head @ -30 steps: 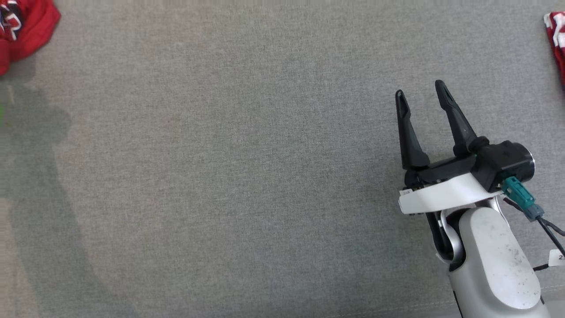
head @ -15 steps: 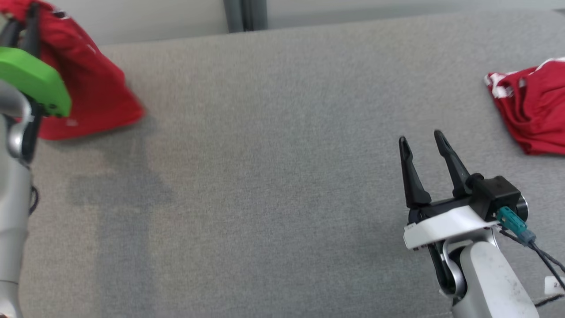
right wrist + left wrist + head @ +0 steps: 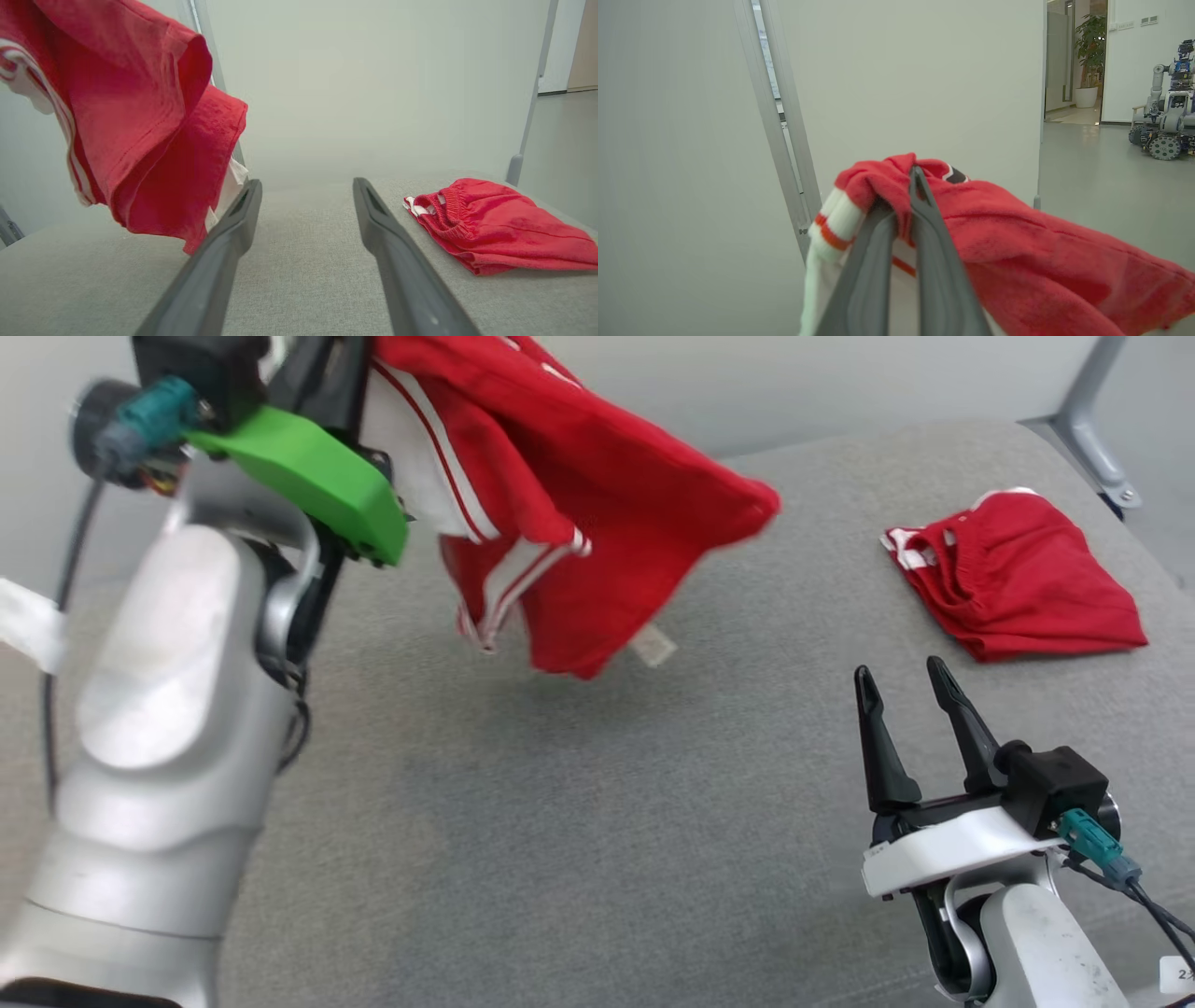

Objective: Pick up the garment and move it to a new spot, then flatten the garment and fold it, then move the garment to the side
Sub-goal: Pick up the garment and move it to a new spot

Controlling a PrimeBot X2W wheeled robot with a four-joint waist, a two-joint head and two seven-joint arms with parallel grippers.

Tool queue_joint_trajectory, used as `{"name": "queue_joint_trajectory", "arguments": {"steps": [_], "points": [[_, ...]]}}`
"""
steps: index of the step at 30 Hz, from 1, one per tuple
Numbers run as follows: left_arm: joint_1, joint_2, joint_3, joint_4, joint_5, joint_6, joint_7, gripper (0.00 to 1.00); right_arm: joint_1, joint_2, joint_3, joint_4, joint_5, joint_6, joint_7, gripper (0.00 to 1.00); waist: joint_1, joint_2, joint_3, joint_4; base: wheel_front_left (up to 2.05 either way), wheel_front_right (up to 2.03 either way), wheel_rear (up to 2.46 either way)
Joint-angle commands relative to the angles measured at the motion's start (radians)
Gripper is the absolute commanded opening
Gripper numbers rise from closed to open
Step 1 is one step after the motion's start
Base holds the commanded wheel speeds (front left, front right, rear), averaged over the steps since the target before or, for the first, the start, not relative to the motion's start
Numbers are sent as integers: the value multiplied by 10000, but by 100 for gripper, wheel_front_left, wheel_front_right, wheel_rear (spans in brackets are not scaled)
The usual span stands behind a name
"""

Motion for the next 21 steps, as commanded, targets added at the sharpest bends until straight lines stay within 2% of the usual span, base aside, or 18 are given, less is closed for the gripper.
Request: {"name": "queue_joint_trajectory", "arguments": {"steps": [1,7,12,20,21], "points": [[486,-221,-21,189,-190,147,-217,0,-144,-9,22,-60,96,-7,-27,100,1,-1,356,-496,0,0,0],[1925,-712,-3,1471,-429,517,-1143,0,-317,-11,65,-73,253,-7,-27,100,1,-1,845,-738,0,0,0],[2974,-514,206,2734,-561,698,-1944,0,-414,-11,-39,-92,200,-7,-27,100,1,-1,1060,-757,0,0,0],[3817,-433,540,3684,-768,596,-2487,0,-379,-10,-188,-7,65,-7,-27,100,1,-1,1004,-326,0,0,0],[3890,-487,543,3732,-770,565,-2534,20,-373,-9,-147,18,51,-7,-27,100,1,-1,950,-260,0,0,0]]}}
